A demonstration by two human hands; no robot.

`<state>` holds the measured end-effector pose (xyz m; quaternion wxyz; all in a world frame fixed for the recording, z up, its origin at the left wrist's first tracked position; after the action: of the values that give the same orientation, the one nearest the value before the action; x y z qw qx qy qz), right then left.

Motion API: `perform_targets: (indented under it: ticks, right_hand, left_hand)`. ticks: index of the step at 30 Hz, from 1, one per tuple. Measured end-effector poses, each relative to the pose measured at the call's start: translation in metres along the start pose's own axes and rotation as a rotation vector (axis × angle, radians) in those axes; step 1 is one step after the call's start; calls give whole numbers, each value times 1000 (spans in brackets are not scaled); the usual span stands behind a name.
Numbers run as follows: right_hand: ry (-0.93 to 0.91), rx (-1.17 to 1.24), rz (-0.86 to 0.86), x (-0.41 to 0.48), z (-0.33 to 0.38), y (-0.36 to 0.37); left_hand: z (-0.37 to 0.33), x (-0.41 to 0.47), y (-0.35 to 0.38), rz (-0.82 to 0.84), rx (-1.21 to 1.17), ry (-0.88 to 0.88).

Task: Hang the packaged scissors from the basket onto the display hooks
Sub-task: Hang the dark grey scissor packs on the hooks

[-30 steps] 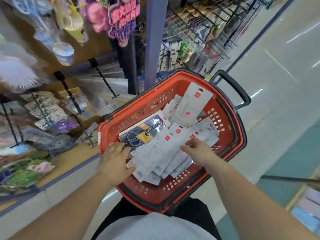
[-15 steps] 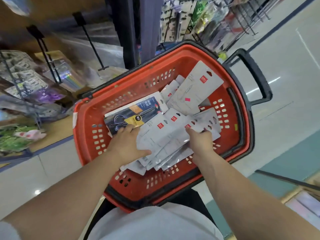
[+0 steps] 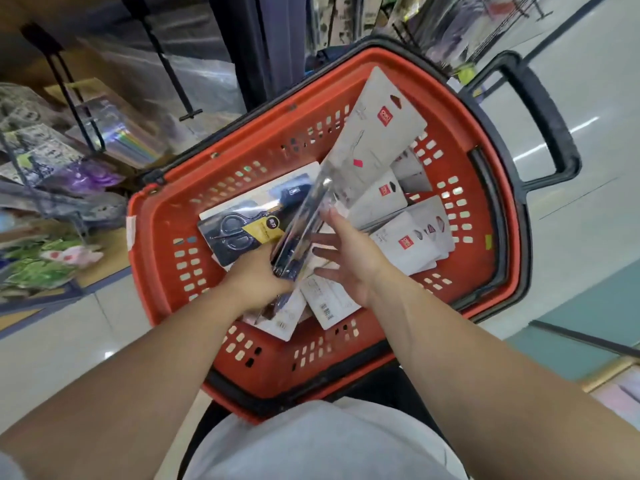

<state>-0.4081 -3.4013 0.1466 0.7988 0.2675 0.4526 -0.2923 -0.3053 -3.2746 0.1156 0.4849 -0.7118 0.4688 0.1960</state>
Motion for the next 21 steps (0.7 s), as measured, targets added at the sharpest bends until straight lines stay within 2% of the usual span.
perform_targets:
  ticks: [3, 6, 9, 15, 18, 21]
  right_hand:
    - [-7, -66, 1, 12, 6, 15]
    - [-16, -66, -142, 26, 6, 10]
    - [-24, -74, -290, 32, -1, -10]
    - [-104, -89, -466, 20, -5, -43]
    - [-161, 54, -390, 5, 3, -40]
    - [-162, 158, -143, -19, 12, -13]
  left_hand:
    - [13, 4, -13, -7, -223, -78]
    - [24, 6, -14, 1, -276, -136]
    - [27, 5, -7, 35, -365, -139]
    - [19, -16, -8, 109, -467, -91]
    - [7, -38, -15, 143, -551, -19]
    - [-7, -60, -25, 141, -689, 57]
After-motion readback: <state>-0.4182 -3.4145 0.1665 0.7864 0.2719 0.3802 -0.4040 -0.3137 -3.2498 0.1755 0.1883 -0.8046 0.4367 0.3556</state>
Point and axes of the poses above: each hand's wrist, its own x-axis towards the middle knuckle, its own y-axis out of the palm, z = x × y, the point moved 10 cm from there along x, towards the middle knuckle, and after that the axes turned 1 degree about -z, right-handed, at the moved point
